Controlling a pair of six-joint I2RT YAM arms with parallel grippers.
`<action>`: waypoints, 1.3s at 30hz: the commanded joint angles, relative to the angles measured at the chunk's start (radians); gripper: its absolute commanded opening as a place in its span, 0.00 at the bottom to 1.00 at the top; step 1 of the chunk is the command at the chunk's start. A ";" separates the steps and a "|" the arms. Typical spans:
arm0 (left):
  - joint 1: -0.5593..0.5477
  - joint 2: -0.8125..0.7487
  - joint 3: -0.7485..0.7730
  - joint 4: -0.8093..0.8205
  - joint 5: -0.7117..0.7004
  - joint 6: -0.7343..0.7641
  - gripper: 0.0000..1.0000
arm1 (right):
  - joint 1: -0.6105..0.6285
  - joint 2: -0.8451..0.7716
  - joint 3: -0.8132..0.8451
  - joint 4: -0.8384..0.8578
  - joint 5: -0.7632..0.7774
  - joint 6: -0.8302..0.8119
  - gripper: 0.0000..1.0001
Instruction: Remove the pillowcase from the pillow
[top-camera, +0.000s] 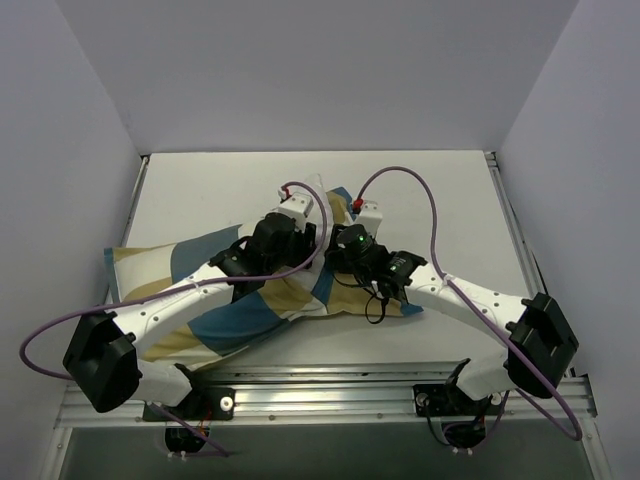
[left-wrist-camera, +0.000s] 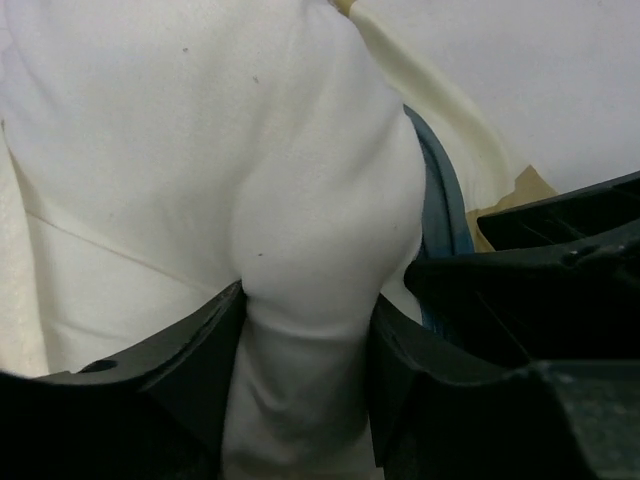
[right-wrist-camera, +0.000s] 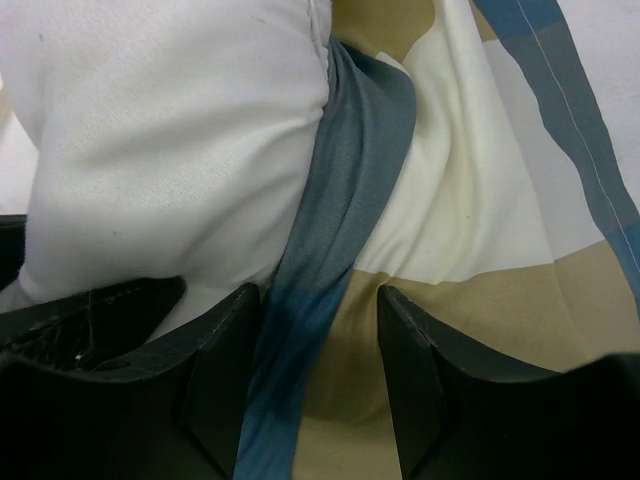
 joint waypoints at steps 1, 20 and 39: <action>-0.004 0.031 -0.027 -0.011 0.002 -0.050 0.52 | 0.025 0.018 -0.007 0.022 0.005 0.029 0.47; 0.164 -0.170 -0.066 -0.180 0.037 -0.126 0.02 | -0.278 -0.071 -0.280 -0.118 0.072 0.032 0.00; 0.460 -0.345 -0.118 -0.247 0.250 -0.281 0.02 | -0.578 -0.137 -0.415 0.078 -0.288 -0.023 0.00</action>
